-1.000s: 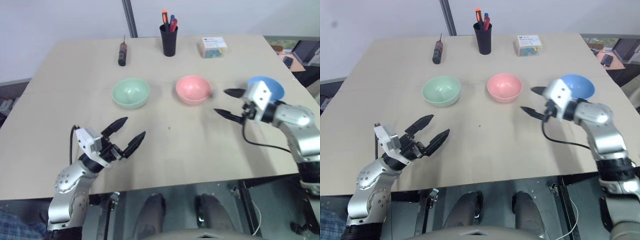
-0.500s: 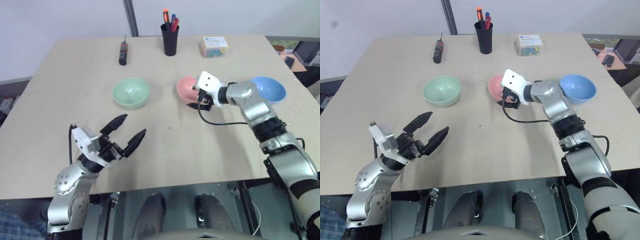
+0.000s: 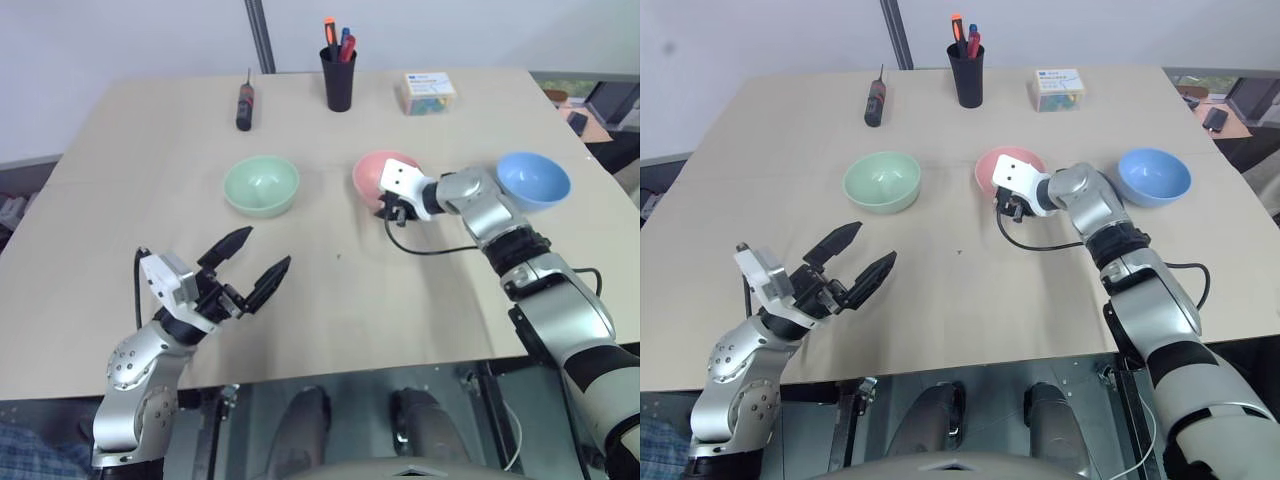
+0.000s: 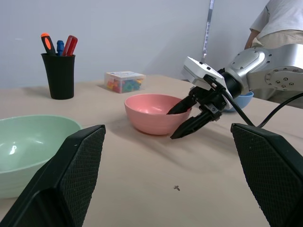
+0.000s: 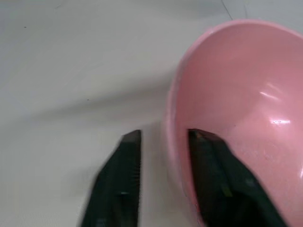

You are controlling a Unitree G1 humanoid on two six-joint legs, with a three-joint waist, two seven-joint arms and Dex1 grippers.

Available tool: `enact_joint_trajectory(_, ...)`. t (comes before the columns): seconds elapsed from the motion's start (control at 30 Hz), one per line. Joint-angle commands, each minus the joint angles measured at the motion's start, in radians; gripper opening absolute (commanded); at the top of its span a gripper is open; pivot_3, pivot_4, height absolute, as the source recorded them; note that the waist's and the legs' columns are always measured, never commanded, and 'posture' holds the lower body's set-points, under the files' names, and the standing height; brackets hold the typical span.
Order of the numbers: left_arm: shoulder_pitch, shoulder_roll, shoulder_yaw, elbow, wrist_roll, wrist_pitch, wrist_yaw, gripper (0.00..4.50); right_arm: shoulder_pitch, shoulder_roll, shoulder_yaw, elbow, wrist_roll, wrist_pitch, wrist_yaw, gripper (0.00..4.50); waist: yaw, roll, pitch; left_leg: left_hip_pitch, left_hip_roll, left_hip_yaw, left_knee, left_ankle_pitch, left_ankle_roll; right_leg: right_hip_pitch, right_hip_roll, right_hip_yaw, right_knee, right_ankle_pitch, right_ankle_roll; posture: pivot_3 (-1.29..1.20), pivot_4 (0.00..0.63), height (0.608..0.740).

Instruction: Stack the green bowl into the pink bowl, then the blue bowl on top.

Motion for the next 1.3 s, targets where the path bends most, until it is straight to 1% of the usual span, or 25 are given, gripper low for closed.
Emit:
enact_joint_trajectory(0.03,-0.001,0.005,0.013,-0.050,-0.009,-0.009,0.002,4.50,-0.010,-0.003,-0.017,-0.043,-0.001,-0.016,0.011,0.06,0.000,0.000,0.000,0.000,0.000,0.000,0.000,0.000,0.000,0.000,0.000,0.000,0.000,0.000,0.000,0.00,0.150,0.740)
enact_joint_trajectory(0.2,-0.008,0.006,0.007,-0.042,-0.008,-0.008,-0.004,4.50,0.008,-0.014,-0.031,-0.096,0.007,0.001,0.021,0.06,0.000,0.000,0.000,0.000,0.000,0.000,0.000,0.000,0.000,0.000,0.000,0.000,0.000,0.000,0.000,0.00,0.150,0.740)
enact_joint_trajectory(0.27,-0.011,0.007,0.006,-0.042,-0.010,-0.005,-0.006,4.50,0.034,-0.034,-0.032,-0.175,0.016,0.021,0.052,0.06,0.002,0.000,0.000,0.000,0.000,0.000,0.000,0.000,0.000,0.000,0.000,0.000,0.000,0.000,0.000,0.00,0.150,0.740)
enact_joint_trajectory(0.33,-0.012,0.010,0.007,-0.041,-0.012,-0.005,-0.010,4.50,0.102,-0.094,-0.019,-0.371,0.026,0.056,0.124,0.06,0.006,0.000,0.000,0.000,0.000,0.000,0.000,0.000,0.000,0.000,0.000,0.000,-0.001,0.000,0.000,0.00,0.150,0.740)
enact_joint_trajectory(0.43,-0.014,0.014,0.011,-0.034,-0.013,-0.005,-0.016,4.50,0.221,-0.180,-0.004,-0.689,0.072,0.194,0.236,0.06,0.008,0.000,0.000,-0.002,0.000,0.000,0.000,0.000,0.000,0.000,0.000,0.000,-0.002,0.000,0.000,0.00,0.150,0.740)
enact_joint_trajectory(0.5,-0.024,0.016,0.012,-0.024,-0.013,-0.004,-0.018,4.50,0.305,-0.229,0.006,-0.871,0.095,0.300,0.273,0.06,0.007,0.000,0.000,-0.002,0.000,-0.001,0.000,0.000,-0.001,-0.001,0.000,0.000,-0.002,0.000,0.000,0.00,0.150,0.740)
enact_joint_trajectory(0.57,-0.036,0.013,0.012,-0.017,-0.019,0.006,-0.007,4.50,0.375,-0.267,0.019,-1.000,0.102,0.362,0.286,0.06,0.007,0.000,0.000,-0.001,0.000,-0.001,-0.001,0.000,-0.001,-0.001,0.000,-0.001,-0.002,0.000,0.000,0.00,0.150,0.740)
enact_joint_trajectory(0.67,-0.056,0.015,0.008,-0.002,-0.016,0.011,-0.009,4.50,0.437,-0.282,0.035,-1.093,0.105,0.435,0.263,0.06,0.002,0.000,0.000,-0.001,0.000,0.000,0.000,0.000,-0.001,-0.001,0.000,-0.001,-0.002,-0.001,0.001,0.00,0.150,0.740)
enact_joint_trajectory(0.8,-0.082,0.020,0.007,0.026,-0.005,0.012,-0.017,4.50,0.466,-0.286,0.062,-1.123,0.077,0.444,0.226,0.06,0.003,0.000,0.000,0.000,0.001,0.000,0.001,0.000,-0.001,-0.001,0.000,-0.001,-0.001,-0.002,0.003,0.00,0.150,0.740)
enact_joint_trajectory(0.83,-0.089,0.020,0.005,0.034,-0.003,0.012,-0.018,4.50,0.473,-0.287,0.071,-1.127,0.072,0.444,0.218,0.75,0.004,0.000,0.000,0.000,0.001,0.000,0.001,0.000,-0.001,-0.001,0.000,-0.001,-0.001,-0.002,0.003,0.00,0.150,0.740)
enact_joint_trajectory(0.87,-0.093,0.020,0.002,0.039,0.000,0.011,-0.019,4.50,0.479,-0.287,0.077,-1.129,0.071,0.447,0.212,0.95,0.004,0.000,0.000,0.000,0.001,0.000,0.001,0.000,-0.001,0.000,0.000,-0.001,-0.001,-0.002,0.003,0.00,0.150,0.740)
enact_joint_trajectory(0.9,-0.097,0.020,0.000,0.043,0.002,0.011,-0.020,4.50,0.480,-0.287,0.081,-1.129,0.071,0.447,0.207,1.45,0.005,0.000,0.000,0.000,0.001,0.000,0.001,0.000,-0.001,-0.001,0.000,-0.001,-0.001,-0.002,0.003,0.00,0.150,0.740)
enact_joint_trajectory(0.93,-0.102,0.019,-0.004,0.046,0.003,0.013,-0.022,4.50,0.478,-0.288,0.083,-1.126,0.068,0.443,0.201,1.71,0.006,-0.001,0.000,0.000,0.001,0.000,0.001,0.000,-0.001,-0.001,0.000,-0.001,-0.001,-0.002,0.003,0.00,0.150,0.740)
enact_joint_trajectory(0.97,-0.107,0.018,-0.007,0.049,0.003,0.014,-0.023,4.50,0.476,-0.289,0.083,-1.124,0.066,0.440,0.197,2.08,0.007,-0.001,0.000,-0.001,0.000,0.000,0.001,0.000,-0.001,0.000,0.000,-0.001,-0.001,-0.002,0.003,0.00,0.150,0.740)
enact_joint_trajectory(1.03,-0.119,0.017,-0.013,0.054,0.004,0.015,-0.025,4.50,0.469,-0.291,0.074,-1.121,0.070,0.442,0.190,2.57,0.007,-0.001,0.000,-0.001,0.000,0.000,0.001,0.000,-0.001,-0.001,0.000,-0.001,-0.002,-0.001,0.000,0.00,0.150,0.740)
enact_joint_trajectory(1.07,-0.124,0.017,-0.014,0.058,0.005,0.016,-0.027,4.50,0.466,-0.296,0.066,-1.127,0.078,0.448,0.193,2.90,0.007,-0.001,0.000,-0.001,0.000,0.000,0.001,0.000,-0.001,-0.001,0.000,-0.001,-0.002,-0.001,0.000,0.00,0.150,0.740)
enact_joint_trajectory(1.1,-0.128,0.017,-0.014,0.061,0.007,0.017,-0.028,4.50,0.466,-0.302,0.056,-1.138,0.092,0.459,0.200,3.30,0.007,-0.001,0.000,-0.001,0.000,0.000,0.001,0.000,-0.001,-0.001,0.000,-0.001,-0.002,-0.001,0.000,0.00,0.150,0.740)
enact_joint_trajectory(1.13,-0.133,0.017,-0.014,0.065,0.007,0.019,-0.029,4.50,0.468,-0.312,0.041,-1.162,0.119,0.478,0.218,3.60,0.007,-0.001,0.000,-0.001,0.000,0.000,0.001,0.000,-0.001,-0.001,0.000,-0.001,-0.002,-0.001,0.000,0.00,0.150,0.740)
enact_joint_trajectory(1.17,-0.140,0.018,-0.013,0.067,0.006,0.024,-0.029,4.50,0.469,-0.315,0.011,-1.196,0.160,0.517,0.230,4.05,0.007,-0.001,0.001,-0.001,0.000,0.000,0.001,0.000,-0.001,-0.001,0.000,-0.001,-0.002,-0.001,0.000,0.00,0.150,0.740)
enact_joint_trajectory(1.2,-0.149,0.020,-0.012,0.068,0.003,0.031,-0.026,4.50,0.469,-0.316,-0.029,-1.232,0.210,0.559,0.239,4.37,0.007,-0.001,0.001,-0.001,0.000,0.000,0.001,0.000,-0.001,-0.001,0.000,-0.001,-0.002,-0.001,0.000,0.00,0.150,0.740)
enact_joint_trajectory(1.23,-0.155,0.022,-0.010,0.069,0.001,0.036,-0.025,4.50,0.468,-0.317,-0.056,-1.258,0.246,0.591,0.241,4.46,0.007,-0.001,0.001,-0.001,0.000,-0.001,0.001,0.000,-0.001,-0.001,0.000,-0.001,-0.002,-0.001,0.000,0.00,0.150,0.740)
enact_joint_trajectory(1.3,-0.166,0.023,-0.005,0.073,-0.003,0.044,-0.025,4.50,0.468,-0.314,-0.125,-1.301,0.333,0.653,0.242,4.46,0.007,-0.002,0.001,-0.002,0.000,-0.001,0.001,0.000,-0.001,0.000,0.000,-0.002,-0.002,-0.001,0.000,0.00,0.150,0.740)
